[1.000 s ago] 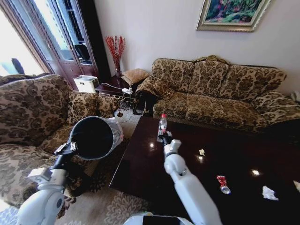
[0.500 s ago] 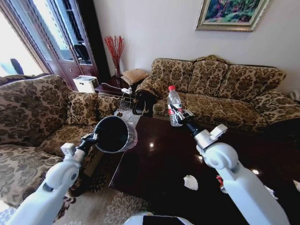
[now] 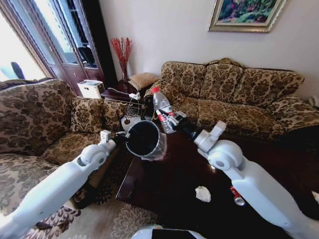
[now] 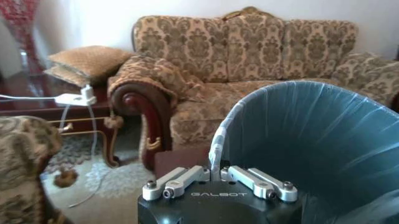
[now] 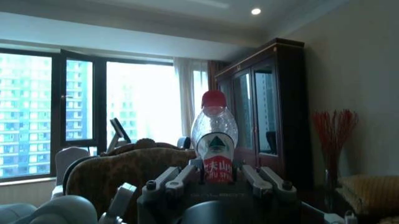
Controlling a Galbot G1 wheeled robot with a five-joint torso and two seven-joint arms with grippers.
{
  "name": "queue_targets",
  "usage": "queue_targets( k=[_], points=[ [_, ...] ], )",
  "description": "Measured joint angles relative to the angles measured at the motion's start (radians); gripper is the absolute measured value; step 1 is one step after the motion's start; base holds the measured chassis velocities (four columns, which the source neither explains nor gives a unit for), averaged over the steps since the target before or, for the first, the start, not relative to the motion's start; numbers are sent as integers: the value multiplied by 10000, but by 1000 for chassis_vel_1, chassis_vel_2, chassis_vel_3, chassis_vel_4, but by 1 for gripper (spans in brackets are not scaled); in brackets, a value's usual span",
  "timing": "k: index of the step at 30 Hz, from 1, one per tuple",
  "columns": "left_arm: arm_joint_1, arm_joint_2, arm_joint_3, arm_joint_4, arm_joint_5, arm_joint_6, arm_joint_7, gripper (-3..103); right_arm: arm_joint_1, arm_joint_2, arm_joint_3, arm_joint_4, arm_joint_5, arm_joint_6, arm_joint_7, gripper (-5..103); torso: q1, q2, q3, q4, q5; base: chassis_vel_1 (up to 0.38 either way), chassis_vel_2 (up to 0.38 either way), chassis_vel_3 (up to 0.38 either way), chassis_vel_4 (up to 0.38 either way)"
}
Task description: Move to the front of the table and place the trash on the table into the trash bin.
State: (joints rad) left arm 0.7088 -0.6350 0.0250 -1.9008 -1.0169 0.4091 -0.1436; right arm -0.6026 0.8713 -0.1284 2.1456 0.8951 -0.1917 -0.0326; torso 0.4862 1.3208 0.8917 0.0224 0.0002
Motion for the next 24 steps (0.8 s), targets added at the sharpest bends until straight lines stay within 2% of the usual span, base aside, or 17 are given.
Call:
queue_targets(
  k=[2, 7, 10, 12, 16, 24],
  points=[
    [-627, -53, 442, -6, -488, 209, -159, 3, 258, 382, -398, -372, -252, 92, -58, 20, -2, 1, -2, -2, -3, 0, 0, 0, 0],
    [-933, -87, 624, -57, -757, 324, -249, 3, 376, 657, -734, -891, -672, 239, -145, 20, -1, 1, -1, -1, -2, 0, 0, 0, 0],
    [-911, -46, 581, -163, -822, 332, -253, 3, 383, 751, -798, -1182, -1050, 360, -177, 17, -1, 1, -1, -2, -4, 0, 0, 0, 0],
    [-813, 26, 441, -364, -890, 368, -255, 3, 452, 1084, -937, -1629, -1510, 554, -217, 17, -2, 2, -2, -1, -1, 0, 0, 0, 0],
    [-793, 41, 316, -465, -970, 414, -255, 3, 604, 1421, -1130, -1918, -1783, 610, -135, 17, -3, 2, -2, 0, -4, 0, 0, 0, 0],
    [-454, 175, -47, -640, -988, 420, -253, 3, 745, 1548, -1246, -2107, -2141, 666, -145, 20, -2, 2, -2, -1, -3, 0, 0, 0, 0]
  ],
)
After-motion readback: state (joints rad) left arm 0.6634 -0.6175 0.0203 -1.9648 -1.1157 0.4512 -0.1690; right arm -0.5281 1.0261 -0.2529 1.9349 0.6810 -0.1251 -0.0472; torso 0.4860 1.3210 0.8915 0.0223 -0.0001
